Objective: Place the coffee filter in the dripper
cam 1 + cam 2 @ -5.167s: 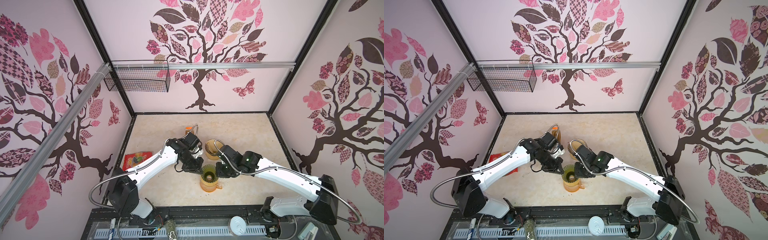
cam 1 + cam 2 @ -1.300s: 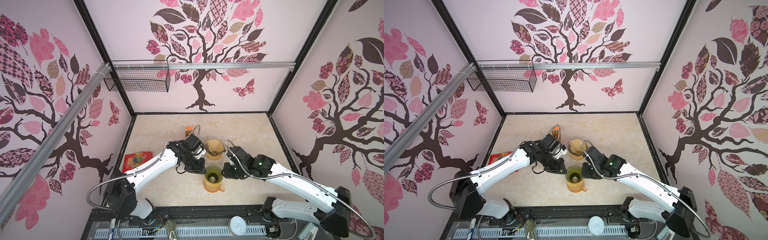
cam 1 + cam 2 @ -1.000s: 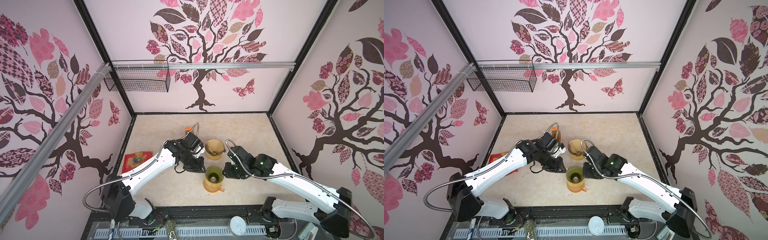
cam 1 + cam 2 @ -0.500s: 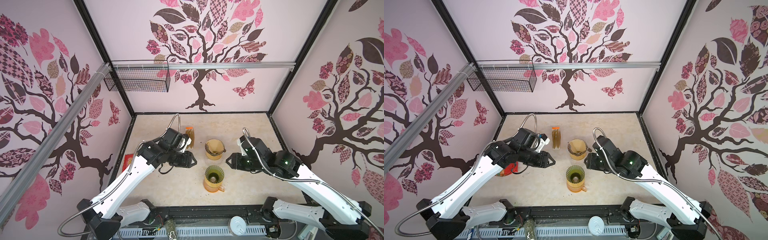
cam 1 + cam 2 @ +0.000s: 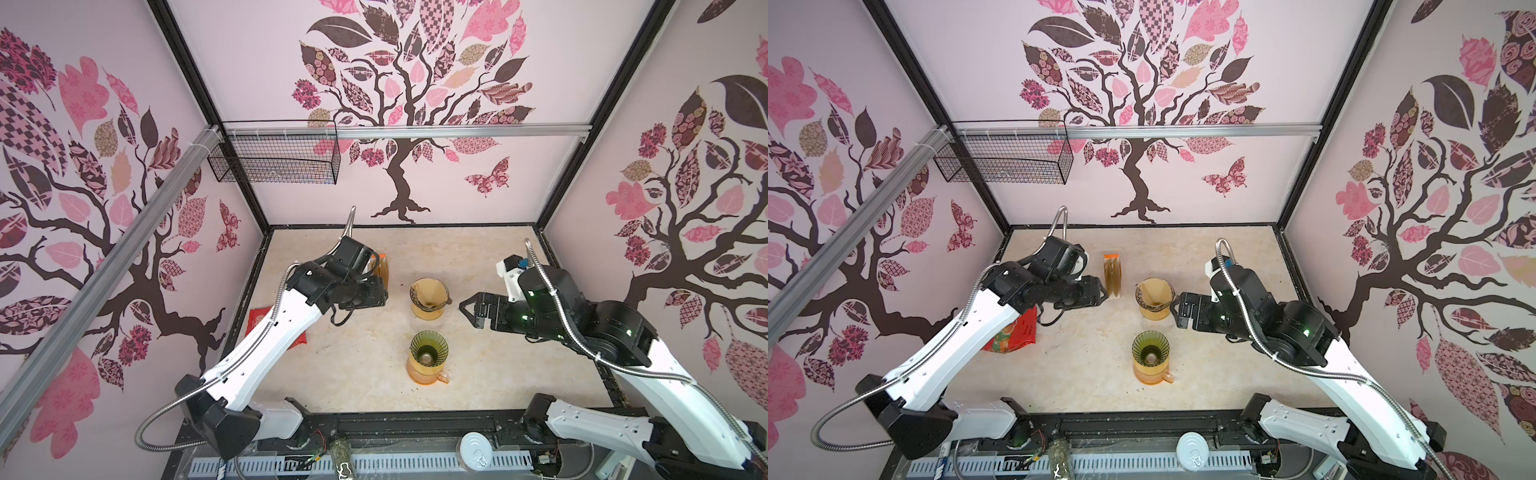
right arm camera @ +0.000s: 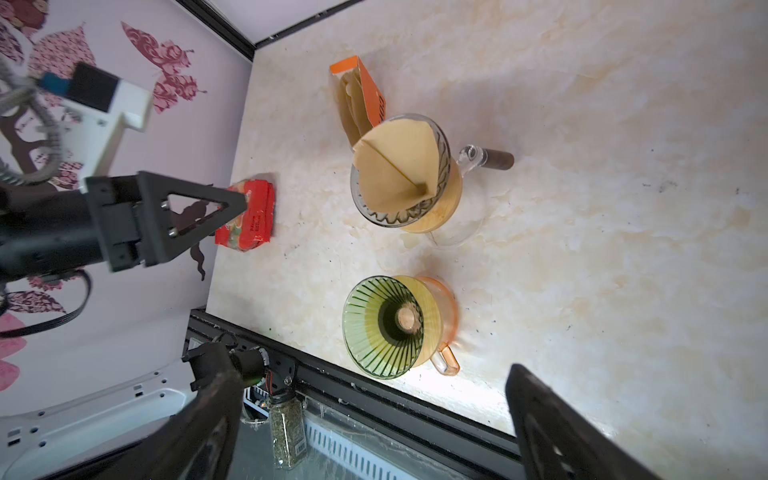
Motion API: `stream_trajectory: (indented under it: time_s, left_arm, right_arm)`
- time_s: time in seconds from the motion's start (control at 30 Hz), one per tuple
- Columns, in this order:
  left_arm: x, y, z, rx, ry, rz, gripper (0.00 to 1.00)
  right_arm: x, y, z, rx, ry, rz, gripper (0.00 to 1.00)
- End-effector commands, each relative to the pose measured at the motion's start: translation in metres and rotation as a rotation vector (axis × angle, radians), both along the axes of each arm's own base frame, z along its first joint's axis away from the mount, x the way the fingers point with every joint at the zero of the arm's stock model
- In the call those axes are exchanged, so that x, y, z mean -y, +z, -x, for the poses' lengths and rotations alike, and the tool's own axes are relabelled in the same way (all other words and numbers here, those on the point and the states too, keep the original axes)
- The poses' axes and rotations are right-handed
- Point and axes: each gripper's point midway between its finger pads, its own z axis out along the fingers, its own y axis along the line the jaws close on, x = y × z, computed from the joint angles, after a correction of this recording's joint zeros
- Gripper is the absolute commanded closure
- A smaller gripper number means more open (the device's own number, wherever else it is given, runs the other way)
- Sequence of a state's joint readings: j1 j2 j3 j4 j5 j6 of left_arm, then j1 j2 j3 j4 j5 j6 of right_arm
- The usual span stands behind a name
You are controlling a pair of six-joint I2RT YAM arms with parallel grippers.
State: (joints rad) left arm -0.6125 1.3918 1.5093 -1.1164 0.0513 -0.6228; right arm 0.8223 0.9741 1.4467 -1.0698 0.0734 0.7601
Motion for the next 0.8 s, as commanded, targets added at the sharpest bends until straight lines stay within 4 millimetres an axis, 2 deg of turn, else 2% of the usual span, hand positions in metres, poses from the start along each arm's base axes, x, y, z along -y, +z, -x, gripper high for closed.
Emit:
stream_trajectory:
  time_s: [0.0, 0.13, 0.23, 0.37, 0.47, 0.6, 0.77]
  left_arm:
    - [-0.001, 0.000, -0.033, 0.030, 0.072, -0.052, 0.48]
    - [0.006, -0.017, -0.067, 0.009, 0.081, -0.115, 0.56]
    - [0.006, -0.032, -0.096, 0.014, 0.094, -0.142, 0.61]
    - [-0.007, -0.054, -0.136, -0.002, 0.131, -0.171, 0.67]
    - [-0.012, -0.060, -0.160, 0.004, 0.141, -0.172, 0.70]
    - [-0.010, -0.062, -0.184, 0.040, 0.119, -0.201, 0.75]
    - [-0.007, -0.075, -0.204, 0.041, 0.102, -0.239, 0.80]
  right_arm:
    - [0.003, 0.019, 0.004, 0.049, 0.021, -0.037, 0.00]
    - [0.009, 0.014, 0.009, 0.042, 0.026, -0.008, 0.00]
    - [0.023, 0.008, 0.007, 0.067, -0.011, 0.047, 0.00]
    - [0.033, -0.003, 0.000, 0.097, -0.026, 0.140, 0.00]
    - [0.034, -0.013, -0.001, 0.075, -0.010, 0.205, 0.00]
    - [0.034, -0.034, -0.001, 0.044, 0.010, 0.261, 0.00]
    - [0.036, -0.039, -0.006, 0.047, 0.027, 0.339, 0.00]
